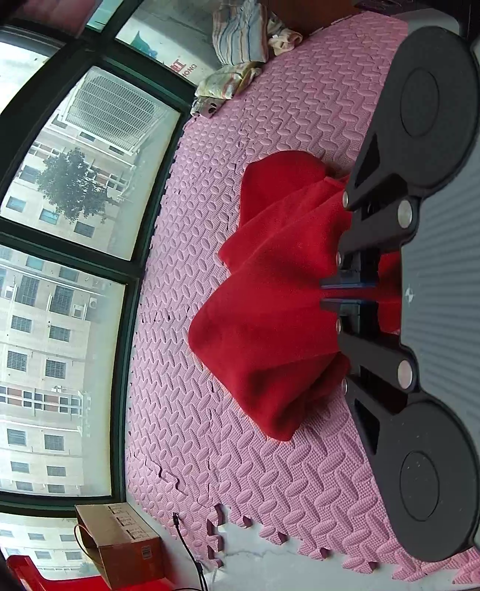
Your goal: Fold clothes
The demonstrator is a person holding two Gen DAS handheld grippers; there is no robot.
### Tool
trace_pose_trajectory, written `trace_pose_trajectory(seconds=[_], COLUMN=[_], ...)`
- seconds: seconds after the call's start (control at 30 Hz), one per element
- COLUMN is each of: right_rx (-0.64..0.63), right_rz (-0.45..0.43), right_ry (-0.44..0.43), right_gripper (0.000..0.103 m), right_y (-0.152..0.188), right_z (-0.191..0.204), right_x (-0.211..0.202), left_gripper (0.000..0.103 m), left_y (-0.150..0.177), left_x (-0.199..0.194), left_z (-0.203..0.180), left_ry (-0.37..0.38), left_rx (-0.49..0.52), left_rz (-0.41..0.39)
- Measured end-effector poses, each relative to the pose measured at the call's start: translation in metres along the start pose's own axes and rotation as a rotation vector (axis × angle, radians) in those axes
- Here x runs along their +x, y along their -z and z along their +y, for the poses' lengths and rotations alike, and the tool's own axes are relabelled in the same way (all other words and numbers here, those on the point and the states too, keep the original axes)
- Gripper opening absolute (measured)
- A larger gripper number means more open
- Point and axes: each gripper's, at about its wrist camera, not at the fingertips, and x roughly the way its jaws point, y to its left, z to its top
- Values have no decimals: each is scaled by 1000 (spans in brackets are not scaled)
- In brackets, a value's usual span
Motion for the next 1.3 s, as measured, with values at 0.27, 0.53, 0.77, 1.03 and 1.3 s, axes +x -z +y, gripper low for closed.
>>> trace_pose_trajectory(seconds=[0.27, 0.53, 0.77, 1.03, 1.3], right_rx=[-58, -203, -301, -338, -318], right_rz=[-34, 70, 166, 213, 207], right_ry=[-82, -151, -156, -150, -149], right_gripper=[16, 15, 15, 15, 18], right_y=[2, 41, 72, 83, 78], right_z=[17, 52, 68, 68, 61], right_x=[-34, -63, -75, -85, -93], left_gripper=[5, 10, 39, 57, 8], left_y=[22, 56, 47, 29, 23], left_x=[-40, -61, -91, -48, 2], left_z=[40, 51, 23, -32, -28], left_ry=[42, -12, 2, -19, -66], left_rx=[-94, -31, 28, 123, 106], left_rz=[-8, 62, -36, -39, 49])
